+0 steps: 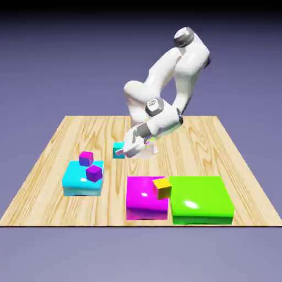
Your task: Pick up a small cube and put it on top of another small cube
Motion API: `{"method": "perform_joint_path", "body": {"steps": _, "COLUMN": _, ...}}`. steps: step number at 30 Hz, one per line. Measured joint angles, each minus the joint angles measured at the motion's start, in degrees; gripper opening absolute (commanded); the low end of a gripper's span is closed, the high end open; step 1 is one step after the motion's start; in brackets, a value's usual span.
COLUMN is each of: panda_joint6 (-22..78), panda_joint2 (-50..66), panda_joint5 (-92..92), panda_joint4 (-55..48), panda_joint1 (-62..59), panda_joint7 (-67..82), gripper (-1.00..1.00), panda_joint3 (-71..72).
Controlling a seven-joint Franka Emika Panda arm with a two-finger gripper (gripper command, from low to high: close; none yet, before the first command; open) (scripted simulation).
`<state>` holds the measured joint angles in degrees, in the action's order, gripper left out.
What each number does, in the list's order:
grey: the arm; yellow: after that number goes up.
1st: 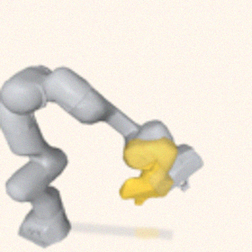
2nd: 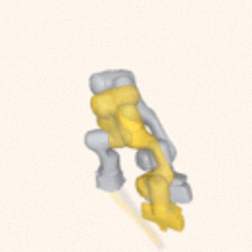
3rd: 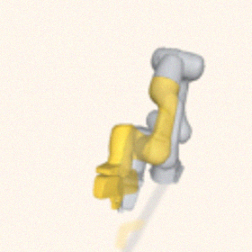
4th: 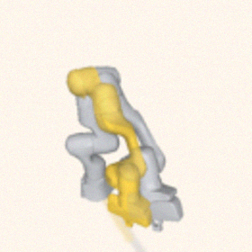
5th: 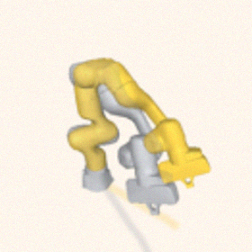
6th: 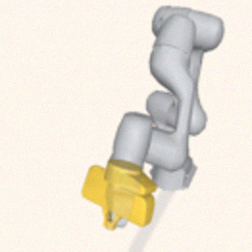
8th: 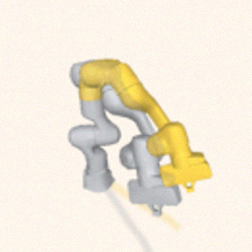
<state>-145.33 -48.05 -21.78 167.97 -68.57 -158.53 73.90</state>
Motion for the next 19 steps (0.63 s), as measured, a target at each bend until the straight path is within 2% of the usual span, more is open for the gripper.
{"method": "perform_joint_path", "body": {"steps": 5, "panda_joint6": -2.25, "panda_joint2": 2.47, "panda_joint5": -6.97, "panda_joint4": 3.87, "panda_joint1": -6.50, "panda_joint7": -0.41, "gripper": -1.00, "panda_joint3": -7.08}}
{"method": "perform_joint_path", "body": {"steps": 16, "panda_joint6": -17.99, "panda_joint2": 0.59, "panda_joint5": -11.63, "panda_joint4": 3.06, "panda_joint1": -29.32, "panda_joint7": -6.65, "gripper": -1.00, "panda_joint3": 8.86}}
{"method": "perform_joint_path", "body": {"steps": 17, "panda_joint6": -18.88, "panda_joint2": 0.48, "panda_joint5": -11.90, "panda_joint4": 3.02, "panda_joint1": -30.61, "panda_joint7": -7.01, "gripper": 1.00, "panda_joint3": 9.77}}
{"method": "perform_joint_path", "body": {"steps": 19, "panda_joint6": -18.84, "panda_joint2": 0.48, "panda_joint5": -11.91, "panda_joint4": 3.02, "panda_joint1": -30.62, "panda_joint7": -7.03, "gripper": 1.00, "panda_joint3": 9.77}}
